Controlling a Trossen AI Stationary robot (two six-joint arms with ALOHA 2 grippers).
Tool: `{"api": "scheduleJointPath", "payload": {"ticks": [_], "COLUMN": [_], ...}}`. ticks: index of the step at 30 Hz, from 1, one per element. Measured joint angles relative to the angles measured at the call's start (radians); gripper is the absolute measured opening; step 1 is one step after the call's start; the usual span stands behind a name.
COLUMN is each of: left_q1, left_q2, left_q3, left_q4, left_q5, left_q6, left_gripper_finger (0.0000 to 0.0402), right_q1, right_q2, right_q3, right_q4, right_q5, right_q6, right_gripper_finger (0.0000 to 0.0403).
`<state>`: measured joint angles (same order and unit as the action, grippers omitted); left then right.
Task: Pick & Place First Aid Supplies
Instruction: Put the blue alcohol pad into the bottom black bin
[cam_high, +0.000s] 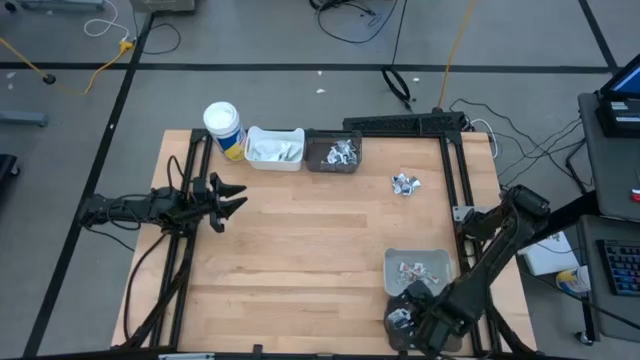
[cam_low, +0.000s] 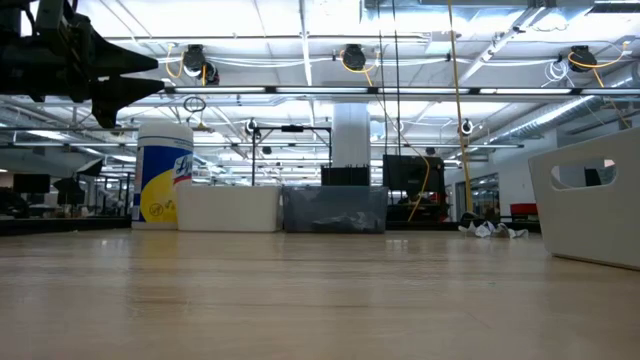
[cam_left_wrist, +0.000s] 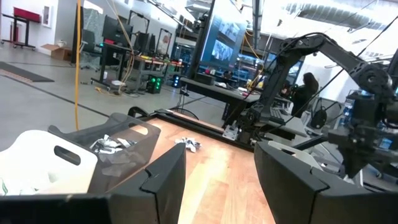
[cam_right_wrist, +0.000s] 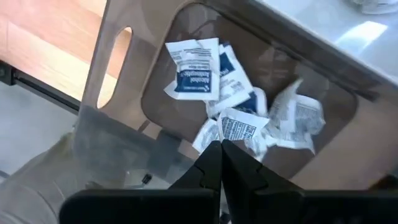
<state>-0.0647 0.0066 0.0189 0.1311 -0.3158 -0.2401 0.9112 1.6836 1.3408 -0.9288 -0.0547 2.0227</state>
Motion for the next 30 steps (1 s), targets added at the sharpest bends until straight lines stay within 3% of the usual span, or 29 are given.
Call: {"api": "scheduleJointPath", "payload": {"ticks": [10, 22, 30], "left_q1": [0.0, 0.0, 0.0], "left_q2": [0.0, 0.0, 0.0], "left_q3": [0.0, 0.0, 0.0], "left_q4": [0.0, 0.0, 0.0], "left_q5": [0.0, 0.0, 0.0], "left_q6": [0.0, 0.0, 0.0], "left_gripper_finger": [0.0196, 0.0196, 0.0196], "right_q1": [-0.015, -0.03, -0.141], "right_q2": [0.013, -0.059, -0.226], "right_q3": [-0.089, -0.095, -0.095], "right_q4": [0.124, 0.042, -0.137], "right_q5": [-0.002, 0.002, 0.025], "right_q6": [-0.026, -0.083, -0.191], "right_gripper_finger": [0.001, 0.0166, 0.0193]}}
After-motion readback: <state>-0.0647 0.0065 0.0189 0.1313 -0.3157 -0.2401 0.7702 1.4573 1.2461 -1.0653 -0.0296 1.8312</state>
